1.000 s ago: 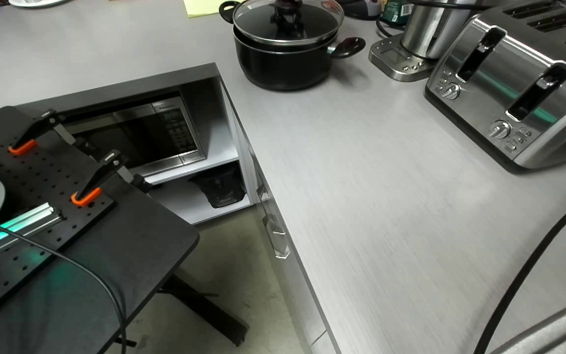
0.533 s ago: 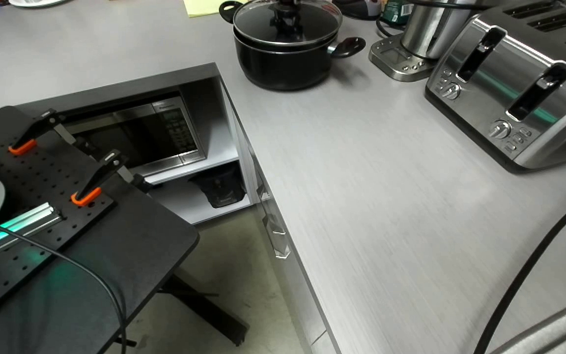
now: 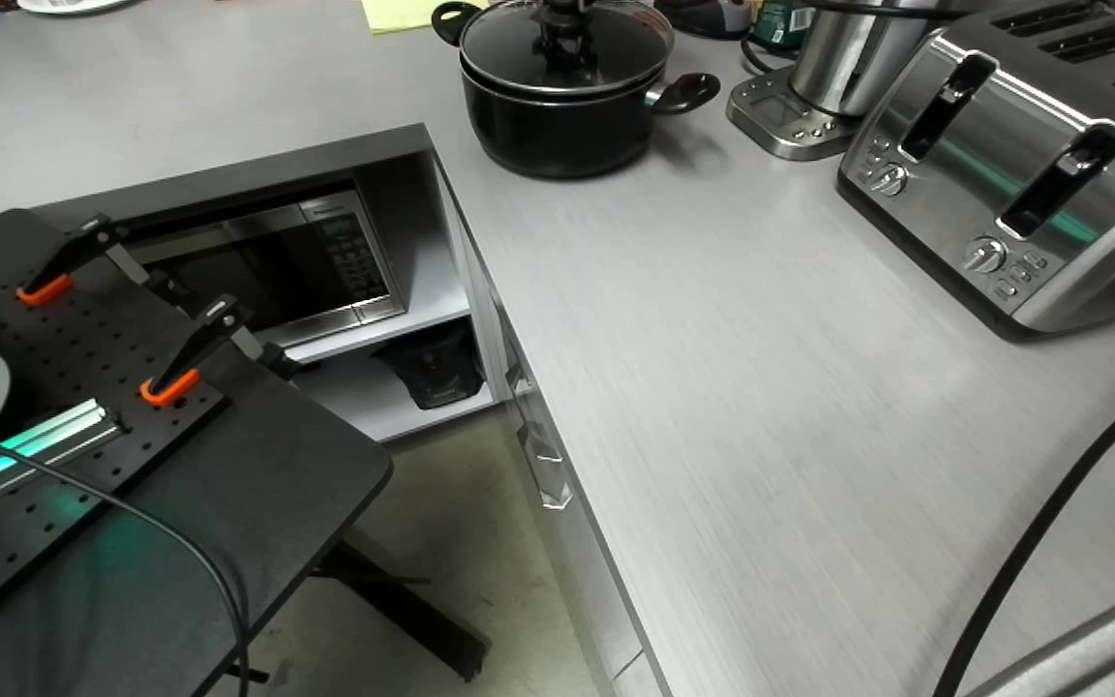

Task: Put the glass lid on the black pot.

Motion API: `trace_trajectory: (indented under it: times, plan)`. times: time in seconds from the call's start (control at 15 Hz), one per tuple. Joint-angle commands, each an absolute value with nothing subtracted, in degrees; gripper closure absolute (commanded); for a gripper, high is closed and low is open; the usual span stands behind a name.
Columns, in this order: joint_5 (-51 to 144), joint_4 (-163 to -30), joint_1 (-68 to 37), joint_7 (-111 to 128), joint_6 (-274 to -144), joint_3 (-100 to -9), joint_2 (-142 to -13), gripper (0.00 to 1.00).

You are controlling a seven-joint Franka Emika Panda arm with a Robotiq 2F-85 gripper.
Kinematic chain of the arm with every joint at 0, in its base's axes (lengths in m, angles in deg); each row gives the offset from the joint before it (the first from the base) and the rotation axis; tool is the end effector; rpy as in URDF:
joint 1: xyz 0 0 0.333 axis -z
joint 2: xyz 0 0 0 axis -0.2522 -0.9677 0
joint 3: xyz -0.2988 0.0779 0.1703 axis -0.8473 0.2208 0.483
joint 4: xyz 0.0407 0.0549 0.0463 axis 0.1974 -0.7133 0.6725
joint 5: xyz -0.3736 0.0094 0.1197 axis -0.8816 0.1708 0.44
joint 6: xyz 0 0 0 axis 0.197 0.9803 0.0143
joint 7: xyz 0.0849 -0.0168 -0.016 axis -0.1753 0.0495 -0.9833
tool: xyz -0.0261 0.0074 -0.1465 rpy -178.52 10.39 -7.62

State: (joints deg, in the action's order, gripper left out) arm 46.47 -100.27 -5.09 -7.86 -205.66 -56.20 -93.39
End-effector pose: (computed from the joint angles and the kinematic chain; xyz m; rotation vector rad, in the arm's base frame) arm 0.6819 -0.1842 0.2721 3.0357 -0.0334 0.0477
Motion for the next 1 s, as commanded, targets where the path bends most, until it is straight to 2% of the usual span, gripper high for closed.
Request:
trace_trajectory:
  times: [0.0,0.93]
  plan:
    - [45.29,-98.50,-5.14,-7.48,-203.96,-56.11,-93.80,0.75]
    - [45.54,-103.38,-4.90,-8.94,-205.81,-55.57,-91.15,0.75]
